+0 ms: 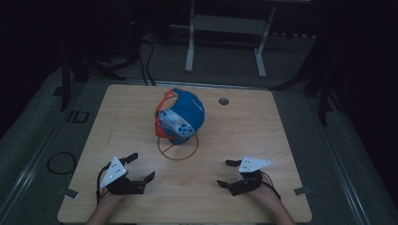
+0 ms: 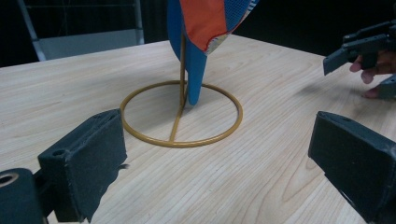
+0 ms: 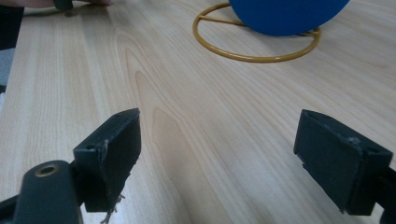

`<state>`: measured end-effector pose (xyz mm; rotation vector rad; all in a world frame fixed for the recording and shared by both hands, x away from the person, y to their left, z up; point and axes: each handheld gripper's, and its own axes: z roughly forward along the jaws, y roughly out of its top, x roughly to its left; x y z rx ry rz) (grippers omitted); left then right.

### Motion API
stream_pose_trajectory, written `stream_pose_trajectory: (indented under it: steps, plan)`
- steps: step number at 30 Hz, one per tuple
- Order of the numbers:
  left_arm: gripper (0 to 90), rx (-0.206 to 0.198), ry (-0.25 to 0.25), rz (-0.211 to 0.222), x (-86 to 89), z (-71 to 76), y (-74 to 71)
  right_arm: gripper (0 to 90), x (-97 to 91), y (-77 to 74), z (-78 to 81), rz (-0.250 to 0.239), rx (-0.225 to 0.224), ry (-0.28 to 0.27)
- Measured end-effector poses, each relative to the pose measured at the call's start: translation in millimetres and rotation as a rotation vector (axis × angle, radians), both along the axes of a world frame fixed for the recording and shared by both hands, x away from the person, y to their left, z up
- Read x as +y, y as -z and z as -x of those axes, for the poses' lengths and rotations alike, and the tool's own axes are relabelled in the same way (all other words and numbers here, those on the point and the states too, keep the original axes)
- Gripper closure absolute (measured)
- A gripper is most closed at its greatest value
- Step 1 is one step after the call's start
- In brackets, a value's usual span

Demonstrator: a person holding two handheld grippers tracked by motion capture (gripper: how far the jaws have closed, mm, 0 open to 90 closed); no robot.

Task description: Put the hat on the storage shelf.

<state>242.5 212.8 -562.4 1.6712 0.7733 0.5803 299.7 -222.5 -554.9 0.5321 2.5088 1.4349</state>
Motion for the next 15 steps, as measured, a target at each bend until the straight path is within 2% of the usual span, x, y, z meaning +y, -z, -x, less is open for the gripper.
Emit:
stream_pose_trajectory:
  steps: [1, 5, 12, 15]
  plan:
    - [4.4, 0.001, -0.003, -0.002, -0.3, 0.0, 0.1, 14.8, -1.9, 0.0, -0.7, 0.005, -0.016, 0.008]
    - [4.4, -0.002, -0.001, -0.005, -0.3, 0.3, 0.2, 14.8, -8.2, 1.2, -2.6, 0.01, -0.03, 0.017]
    - [4.4, -0.003, 0.0, -0.005, 1.2, 0.5, 0.2, 14.8, -17.0, 0.5, -9.3, -0.021, 0.002, 0.059]
    - [4.4, -0.002, 0.0, -0.006, 1.2, 0.6, 0.6, 14.8, -16.3, 1.6, -9.2, -0.011, 0.003, 0.057]
